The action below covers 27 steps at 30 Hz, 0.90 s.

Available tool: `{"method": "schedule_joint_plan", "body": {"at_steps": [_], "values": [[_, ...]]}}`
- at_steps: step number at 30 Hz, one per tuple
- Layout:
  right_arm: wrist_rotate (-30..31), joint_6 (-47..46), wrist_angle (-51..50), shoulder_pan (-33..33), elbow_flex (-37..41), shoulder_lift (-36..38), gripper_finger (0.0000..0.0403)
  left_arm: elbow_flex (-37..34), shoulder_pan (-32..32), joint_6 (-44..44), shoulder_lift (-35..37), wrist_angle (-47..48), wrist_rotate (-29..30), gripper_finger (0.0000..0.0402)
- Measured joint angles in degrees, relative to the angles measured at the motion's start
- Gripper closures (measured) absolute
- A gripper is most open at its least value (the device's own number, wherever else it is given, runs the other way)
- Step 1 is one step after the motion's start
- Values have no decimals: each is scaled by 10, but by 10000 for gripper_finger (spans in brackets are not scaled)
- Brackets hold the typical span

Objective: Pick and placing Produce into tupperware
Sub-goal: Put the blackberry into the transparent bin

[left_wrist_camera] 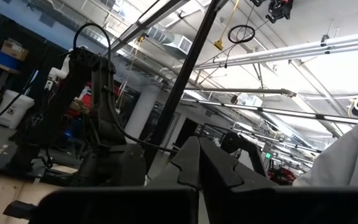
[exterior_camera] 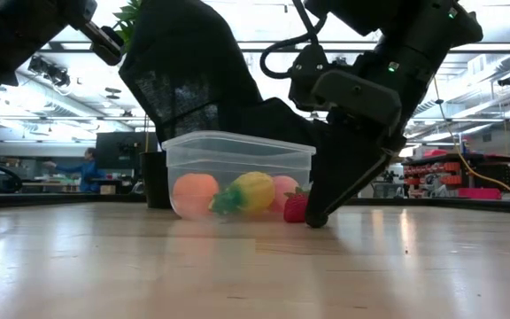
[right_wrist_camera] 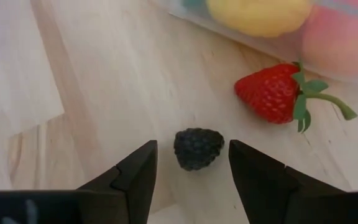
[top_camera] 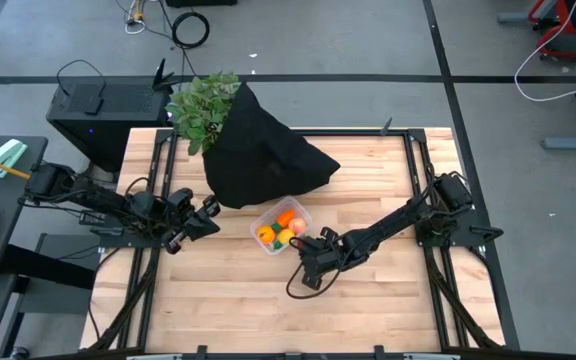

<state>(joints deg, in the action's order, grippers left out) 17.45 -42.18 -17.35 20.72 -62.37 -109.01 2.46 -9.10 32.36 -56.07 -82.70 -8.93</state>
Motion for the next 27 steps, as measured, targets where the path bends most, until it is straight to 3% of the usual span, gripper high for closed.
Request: {"method": "schedule_joint_plan", "body": {"at_steps": [15, 27], "values": [[-13, -13, 29, -11, -1, -20, 208, 0, 0, 0, 0, 2, 0, 385], [-15, -13, 32, -12, -1, -21, 263, 0, 0, 1, 0, 6, 0, 379]]}}
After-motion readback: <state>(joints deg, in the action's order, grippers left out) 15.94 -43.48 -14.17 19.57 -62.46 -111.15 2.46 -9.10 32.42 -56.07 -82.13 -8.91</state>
